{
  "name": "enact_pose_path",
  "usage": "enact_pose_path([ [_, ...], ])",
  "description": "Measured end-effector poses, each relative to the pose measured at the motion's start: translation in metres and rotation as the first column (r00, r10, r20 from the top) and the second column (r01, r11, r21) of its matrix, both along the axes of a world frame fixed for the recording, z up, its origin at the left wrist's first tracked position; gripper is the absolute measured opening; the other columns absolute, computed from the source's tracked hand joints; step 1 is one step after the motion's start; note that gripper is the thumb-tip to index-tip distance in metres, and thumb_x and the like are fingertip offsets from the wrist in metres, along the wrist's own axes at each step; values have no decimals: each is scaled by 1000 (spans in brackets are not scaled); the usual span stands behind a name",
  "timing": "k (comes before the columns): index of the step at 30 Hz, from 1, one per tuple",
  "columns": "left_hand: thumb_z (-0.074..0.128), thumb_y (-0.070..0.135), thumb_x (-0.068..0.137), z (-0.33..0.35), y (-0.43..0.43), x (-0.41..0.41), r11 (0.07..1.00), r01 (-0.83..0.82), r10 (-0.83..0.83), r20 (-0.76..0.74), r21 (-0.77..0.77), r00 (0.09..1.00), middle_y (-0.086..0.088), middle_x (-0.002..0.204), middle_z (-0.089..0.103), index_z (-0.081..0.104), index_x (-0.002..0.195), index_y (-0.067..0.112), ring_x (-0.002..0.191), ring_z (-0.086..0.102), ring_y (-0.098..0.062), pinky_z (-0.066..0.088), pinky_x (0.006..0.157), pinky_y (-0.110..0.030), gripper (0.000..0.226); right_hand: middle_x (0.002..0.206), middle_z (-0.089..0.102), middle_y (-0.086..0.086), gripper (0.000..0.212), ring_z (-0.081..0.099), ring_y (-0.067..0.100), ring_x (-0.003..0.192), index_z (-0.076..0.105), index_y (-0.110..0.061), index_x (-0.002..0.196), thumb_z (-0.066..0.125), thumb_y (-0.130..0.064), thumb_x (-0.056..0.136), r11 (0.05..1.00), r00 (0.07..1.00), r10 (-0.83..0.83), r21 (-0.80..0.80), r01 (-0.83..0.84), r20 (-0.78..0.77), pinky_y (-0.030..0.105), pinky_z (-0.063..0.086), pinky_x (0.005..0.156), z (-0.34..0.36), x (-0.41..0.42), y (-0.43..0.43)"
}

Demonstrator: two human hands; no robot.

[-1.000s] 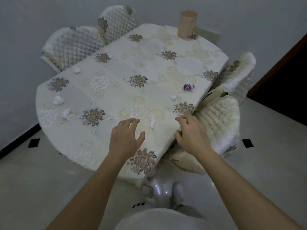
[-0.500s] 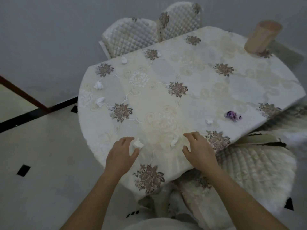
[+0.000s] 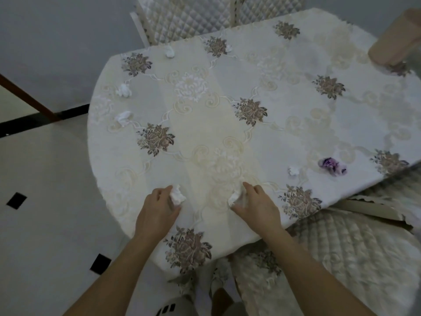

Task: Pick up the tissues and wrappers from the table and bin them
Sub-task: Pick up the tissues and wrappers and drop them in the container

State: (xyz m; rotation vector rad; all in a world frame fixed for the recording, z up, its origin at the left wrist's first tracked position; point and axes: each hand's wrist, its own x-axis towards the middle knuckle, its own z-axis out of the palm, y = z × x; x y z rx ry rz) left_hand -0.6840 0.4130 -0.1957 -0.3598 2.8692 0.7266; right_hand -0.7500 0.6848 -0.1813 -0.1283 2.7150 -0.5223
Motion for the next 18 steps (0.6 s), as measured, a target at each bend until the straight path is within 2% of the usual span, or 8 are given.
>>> enact_pose_path([
  [5, 73, 35, 85, -3, 4, -10, 1000, 10, -10, -23, -7, 1000, -5, 120, 56, 53, 136, 21, 102, 51, -26, 46, 73, -36, 56, 125, 49, 1, 70, 59, 26, 99, 41, -25, 141, 66, -54, 82, 1000, 999, 6, -4, -6, -34, 36, 52, 69, -11, -5, -9],
  [9, 75, 28, 84, -11, 3, -9, 999, 49, -48, -102, 15, 994, -3, 108, 59, 64, 125, 19, 92, 53, -25, 43, 68, -31, 43, 120, 53, -1, 58, 58, 22, 102, 51, -27, 136, 68, -47, 84, 1000, 997, 1, -27, -3, -72, 34, 50, 70, -16, -4, -16],
  [14, 74, 27, 85, -14, 3, -8, 1000, 6, -4, -140, 16, 990, 0, 102, 62, 69, 115, 17, 89, 55, -21, 44, 71, -29, 32, 99, 62, -1, 33, 59, 22, 94, 68, -22, 112, 69, -40, 83, 999, 986, -13, -37, 7, -167, 35, 51, 62, -25, 0, -23],
  [18, 73, 28, 86, -11, 5, -6, 996, -12, 23, -121, 92, 992, 2, 100, 62, 68, 113, 16, 91, 54, -16, 40, 76, -25, 30, 90, 65, -3, 26, 59, 19, 90, 69, -22, 101, 67, -43, 85, 998, 984, -47, -51, 39, -169, 36, 51, 65, -26, 4, -22],
])
